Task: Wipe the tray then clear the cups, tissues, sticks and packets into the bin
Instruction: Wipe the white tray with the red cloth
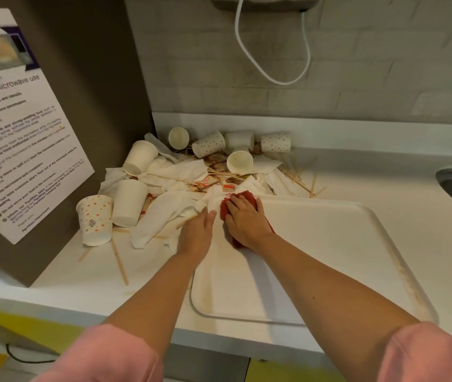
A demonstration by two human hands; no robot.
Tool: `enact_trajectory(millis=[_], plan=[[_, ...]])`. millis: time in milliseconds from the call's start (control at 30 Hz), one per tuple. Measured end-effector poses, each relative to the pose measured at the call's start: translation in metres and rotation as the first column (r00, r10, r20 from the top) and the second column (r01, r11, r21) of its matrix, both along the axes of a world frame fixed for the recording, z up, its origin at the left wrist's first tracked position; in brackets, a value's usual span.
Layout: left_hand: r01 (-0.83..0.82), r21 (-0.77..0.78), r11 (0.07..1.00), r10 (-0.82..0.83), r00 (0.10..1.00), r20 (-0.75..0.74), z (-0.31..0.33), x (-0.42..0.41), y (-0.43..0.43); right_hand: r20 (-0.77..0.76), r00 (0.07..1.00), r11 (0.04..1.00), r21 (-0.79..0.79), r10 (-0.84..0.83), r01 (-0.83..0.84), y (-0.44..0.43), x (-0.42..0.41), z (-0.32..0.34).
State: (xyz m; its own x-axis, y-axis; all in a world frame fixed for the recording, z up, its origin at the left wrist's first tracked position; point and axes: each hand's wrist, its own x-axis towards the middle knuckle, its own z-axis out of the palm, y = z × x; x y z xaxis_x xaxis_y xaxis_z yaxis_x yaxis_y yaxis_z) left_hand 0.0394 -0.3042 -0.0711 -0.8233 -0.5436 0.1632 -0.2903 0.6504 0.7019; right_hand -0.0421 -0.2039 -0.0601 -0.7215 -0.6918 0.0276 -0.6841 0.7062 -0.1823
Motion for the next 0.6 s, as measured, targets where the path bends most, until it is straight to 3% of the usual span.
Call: enact_trajectory(millis=[200,433,600], plan=[[-0.081,0.119,0.99,0.086,0.996,-0.038,0.003,0.0,0.0,0.08,0.989,0.991,-0.067,0.124,-0.118,-0.015,0.015,0.0],[-0.128,0.233,0.964,0.121,0.992,0.043,0.004,-0.003,-0.005,0.201,0.948,0.952,-0.234,0.245,-0.197,0.007,0.032,0.0],[-0.038,0.306,0.951,0.016,0.997,0.073,0.008,-0.006,-0.013,0.213,0.931,0.941,-0.231,0.296,-0.246,0.023,0.037,-0.006]])
